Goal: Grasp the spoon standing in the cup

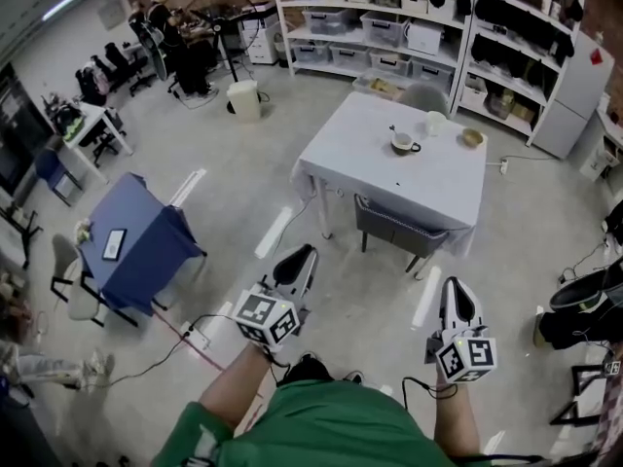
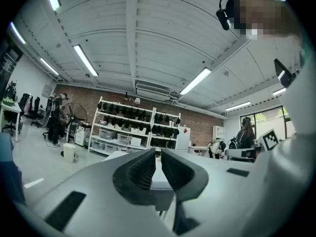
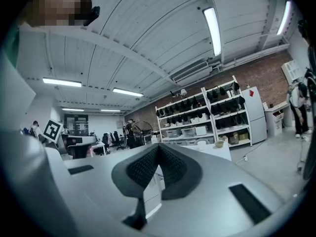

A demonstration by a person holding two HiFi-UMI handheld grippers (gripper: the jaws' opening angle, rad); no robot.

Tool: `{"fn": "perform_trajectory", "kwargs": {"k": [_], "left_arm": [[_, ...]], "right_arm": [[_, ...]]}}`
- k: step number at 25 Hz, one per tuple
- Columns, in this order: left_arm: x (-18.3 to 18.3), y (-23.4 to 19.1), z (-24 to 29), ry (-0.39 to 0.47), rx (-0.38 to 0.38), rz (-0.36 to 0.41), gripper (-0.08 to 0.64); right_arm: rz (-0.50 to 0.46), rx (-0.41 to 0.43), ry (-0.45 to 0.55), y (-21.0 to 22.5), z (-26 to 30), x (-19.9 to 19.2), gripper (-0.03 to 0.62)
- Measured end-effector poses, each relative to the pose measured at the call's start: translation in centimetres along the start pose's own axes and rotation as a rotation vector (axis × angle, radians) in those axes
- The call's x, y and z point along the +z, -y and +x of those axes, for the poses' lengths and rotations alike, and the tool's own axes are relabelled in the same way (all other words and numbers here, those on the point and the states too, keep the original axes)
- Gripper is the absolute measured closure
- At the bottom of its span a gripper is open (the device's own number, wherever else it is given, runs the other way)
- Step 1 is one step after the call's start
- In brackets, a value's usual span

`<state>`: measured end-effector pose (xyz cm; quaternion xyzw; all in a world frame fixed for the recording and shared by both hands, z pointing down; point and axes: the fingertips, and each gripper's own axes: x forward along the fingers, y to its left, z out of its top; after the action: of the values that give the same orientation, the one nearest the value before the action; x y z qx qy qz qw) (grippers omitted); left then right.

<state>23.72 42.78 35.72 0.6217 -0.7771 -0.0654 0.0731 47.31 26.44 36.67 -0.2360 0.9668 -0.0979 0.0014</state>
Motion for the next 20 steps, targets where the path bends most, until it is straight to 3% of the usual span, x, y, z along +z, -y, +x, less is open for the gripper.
{"fn": "perform_trajectory", "kwargs": {"k": [9,15,20], "left_arm": [[-1.0,-3.5,1.7,-0.001,0.014,-0.024,0.509],[-1.7,-9.8,5.6,0.015,-0.024,-0.036,0.509],[0.0,-16.5,10.4,0.029,-0.057,-0.048,0.509]], "right_arm": [[0.008,-0.016,-0.013,0.5,3.1,-1.3,0.571],[-0.006,-0.065,-0.017,-0.4,9.2,-2.7,0.571],[-0.017,-0.115,-0.016,-1.4,16.0,-2.1,0.571]]}}
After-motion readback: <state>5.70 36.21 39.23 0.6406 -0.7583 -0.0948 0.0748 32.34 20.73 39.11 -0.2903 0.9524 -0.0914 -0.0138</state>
